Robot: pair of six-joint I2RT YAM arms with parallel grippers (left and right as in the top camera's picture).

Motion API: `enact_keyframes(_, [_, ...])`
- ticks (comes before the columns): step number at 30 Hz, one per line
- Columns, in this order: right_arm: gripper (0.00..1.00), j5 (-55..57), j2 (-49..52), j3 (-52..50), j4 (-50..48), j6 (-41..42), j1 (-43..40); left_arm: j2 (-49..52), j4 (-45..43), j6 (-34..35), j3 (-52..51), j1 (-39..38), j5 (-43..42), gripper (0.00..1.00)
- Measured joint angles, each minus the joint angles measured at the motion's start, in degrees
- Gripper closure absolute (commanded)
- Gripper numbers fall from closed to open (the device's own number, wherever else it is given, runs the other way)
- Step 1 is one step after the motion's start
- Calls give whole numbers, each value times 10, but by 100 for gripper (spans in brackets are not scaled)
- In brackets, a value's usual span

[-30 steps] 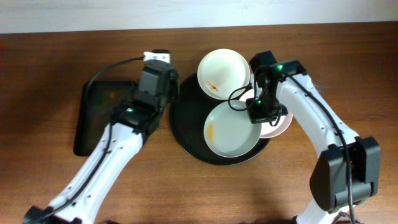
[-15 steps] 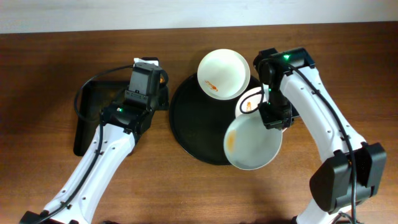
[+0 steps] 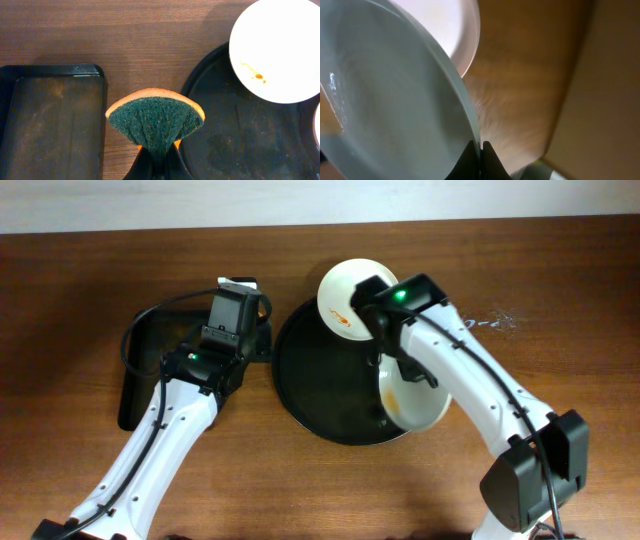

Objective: Clean dirty plates on tray and stack at the side
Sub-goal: 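Lift the green plate with the right gripper and carry it right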

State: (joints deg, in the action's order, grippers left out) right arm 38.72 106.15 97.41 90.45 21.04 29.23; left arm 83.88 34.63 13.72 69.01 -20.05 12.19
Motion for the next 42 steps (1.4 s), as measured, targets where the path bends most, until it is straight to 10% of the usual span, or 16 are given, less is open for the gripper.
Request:
enact_keyframes(14, [96,327,0,3,-94,6,203,0,0,0,0,6,-2,100])
enact_keyframes(24, [96,362,0,3,-117,8,209,0,4,0,0,6,-3,100])
enact_keyframes(31, [96,274,0,3,-148,9,175,0,4,0,0,6,-30,100])
enact_keyframes(42, [96,-164,2,70,-206,-67,-182,0,5,2,0,6,-91,100])
